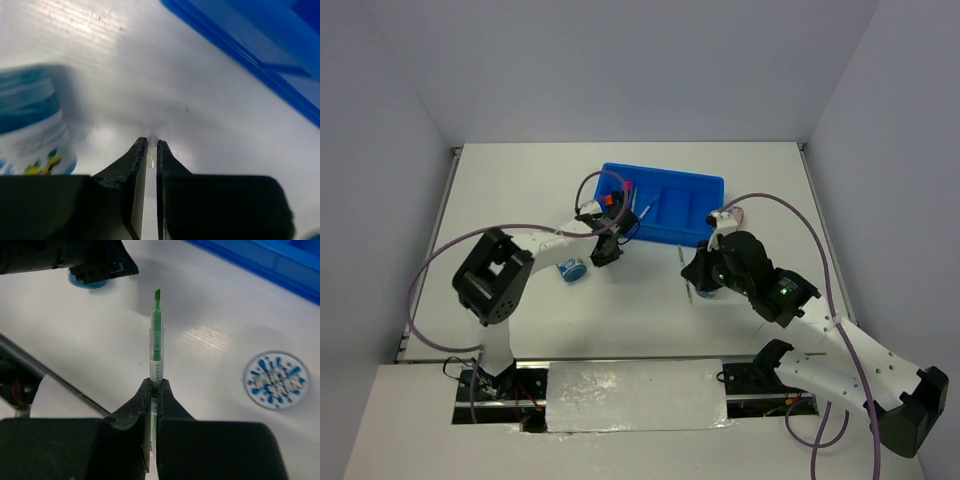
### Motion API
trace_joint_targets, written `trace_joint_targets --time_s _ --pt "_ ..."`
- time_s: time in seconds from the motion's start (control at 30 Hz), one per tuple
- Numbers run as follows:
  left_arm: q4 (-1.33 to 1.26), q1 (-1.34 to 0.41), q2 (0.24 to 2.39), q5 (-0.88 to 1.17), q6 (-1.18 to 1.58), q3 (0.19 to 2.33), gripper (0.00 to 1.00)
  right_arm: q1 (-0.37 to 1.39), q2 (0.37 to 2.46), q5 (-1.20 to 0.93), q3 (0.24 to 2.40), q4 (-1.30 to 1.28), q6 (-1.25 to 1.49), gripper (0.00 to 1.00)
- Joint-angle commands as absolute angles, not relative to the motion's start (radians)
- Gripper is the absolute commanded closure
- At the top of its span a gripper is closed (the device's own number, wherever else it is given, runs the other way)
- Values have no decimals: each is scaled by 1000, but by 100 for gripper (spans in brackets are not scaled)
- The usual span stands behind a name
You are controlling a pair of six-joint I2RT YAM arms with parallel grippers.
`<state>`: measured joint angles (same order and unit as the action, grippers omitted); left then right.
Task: Sort the stationery into containers
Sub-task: Pick up the pen cap from the center of the board, then close the pen cap on the pen.
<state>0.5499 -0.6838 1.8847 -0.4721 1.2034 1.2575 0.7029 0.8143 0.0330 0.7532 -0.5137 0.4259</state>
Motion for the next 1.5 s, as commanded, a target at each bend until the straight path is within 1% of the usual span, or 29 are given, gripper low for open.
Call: trace_joint_targets --time_s 0.0,0.03,0.07,0.1,0.13,0.17,0.2,0.23,0.27,0.33,0.43,0.5,0.63,0.73,1.1,1.47 --pt "367 -698 1645 -410 1088 1175 100 718 810 -136 680 -280 439 100" --pt "297 -703 1582 -369 1059 1137 100 741 822 -129 649 -208 468 100" --pt "219 -703 1457 -339 1004 1053 100 762 827 -112 632 -168 482 100" --pt "45 -703 1397 -309 977 1007 100 778 833 -88 617 -128 497 100" --pt "-48 -703 1335 -278 959 914 100 807 856 -84 603 -77 524 100" --pt "-122 -703 1225 -256 930 864 100 827 870 -80 601 -52 534 100" --pt "-217 -701 1177 -220 905 815 100 854 879 -71 598 -20 540 100" --pt "-394 -700 1131 -184 893 766 100 882 893 -40 583 56 558 100" --pt "-463 -699 1058 -148 884 690 100 931 897 -22 574 93 567 100" --pt "-611 -699 997 -121 888 600 100 974 908 53 560 167 598 100" --pt "-742 -698 911 -84 908 534 100 1038 934 145 584 173 621 100" --pt "-752 -699 878 -68 916 515 100 1074 951 169 615 147 608 100" --pt "-724 -699 856 -31 905 544 100 1121 974 236 682 95 581 100" --pt "-709 -699 848 -20 910 555 100 1120 983 256 703 74 572 100" --pt "-703 -698 822 -18 919 503 100 1124 986 232 749 46 526 100" --pt "-730 -699 873 15 934 512 100 1129 991 232 769 34 505 100"
